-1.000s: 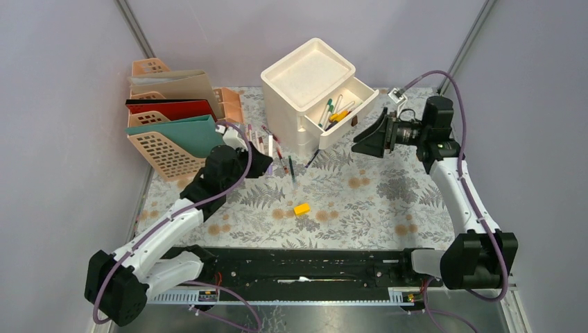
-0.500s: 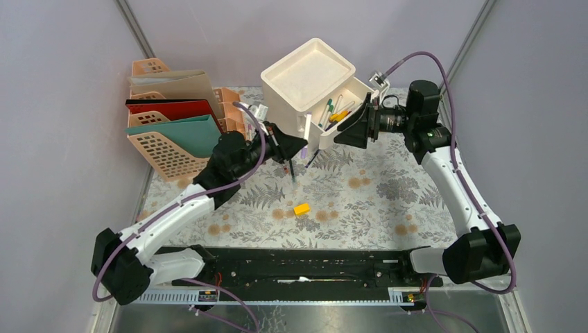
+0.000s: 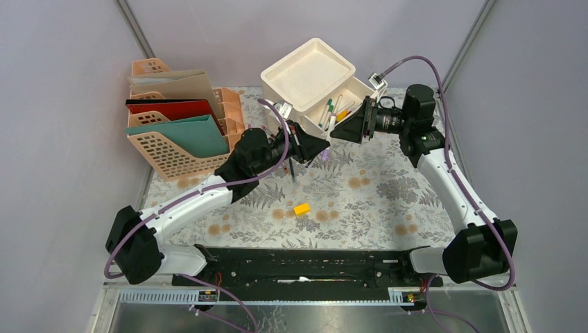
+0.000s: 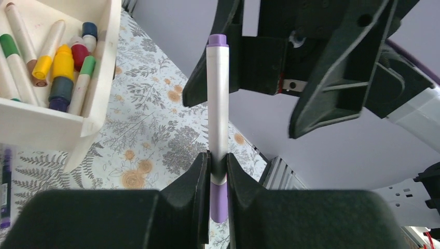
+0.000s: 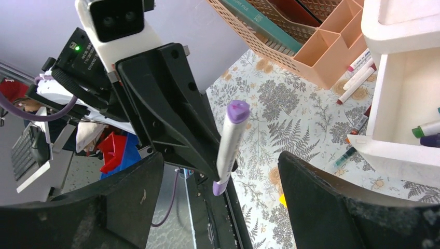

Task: Organize the desk
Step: Pick up the stationery from the center of the board, then place the stationery in the drawer.

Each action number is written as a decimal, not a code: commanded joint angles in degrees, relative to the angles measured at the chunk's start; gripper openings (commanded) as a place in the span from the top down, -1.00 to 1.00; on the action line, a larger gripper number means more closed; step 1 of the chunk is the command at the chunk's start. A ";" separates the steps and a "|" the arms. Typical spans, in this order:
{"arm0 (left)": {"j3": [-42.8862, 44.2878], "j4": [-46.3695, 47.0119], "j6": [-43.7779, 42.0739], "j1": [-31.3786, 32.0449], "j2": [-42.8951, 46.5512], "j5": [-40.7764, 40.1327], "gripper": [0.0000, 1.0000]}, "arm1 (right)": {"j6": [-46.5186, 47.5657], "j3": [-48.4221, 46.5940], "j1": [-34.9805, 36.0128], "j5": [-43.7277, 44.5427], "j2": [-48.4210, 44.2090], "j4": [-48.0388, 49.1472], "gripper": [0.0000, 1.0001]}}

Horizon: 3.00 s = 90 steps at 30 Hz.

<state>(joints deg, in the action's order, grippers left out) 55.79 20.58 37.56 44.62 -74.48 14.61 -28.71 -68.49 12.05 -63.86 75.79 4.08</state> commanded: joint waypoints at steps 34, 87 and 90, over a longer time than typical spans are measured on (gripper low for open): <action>-2.44 -8.95 -12.87 1.37 14.94 -20.39 -0.90 | 14.07 -11.74 1.43 -0.71 4.54 -9.58 1.00; 2.65 -36.43 -4.17 -12.85 1.11 -25.17 -0.72 | 20.07 -27.79 -8.54 7.92 15.73 -18.75 -0.99; 4.40 -37.74 -4.34 -12.76 -1.69 -25.60 -0.67 | 21.06 -23.08 -11.60 1.79 11.71 -18.71 -0.99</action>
<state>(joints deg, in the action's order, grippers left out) 56.66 -15.49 35.92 32.12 -73.52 -11.70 -11.55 -94.50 4.14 -46.41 95.00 -15.77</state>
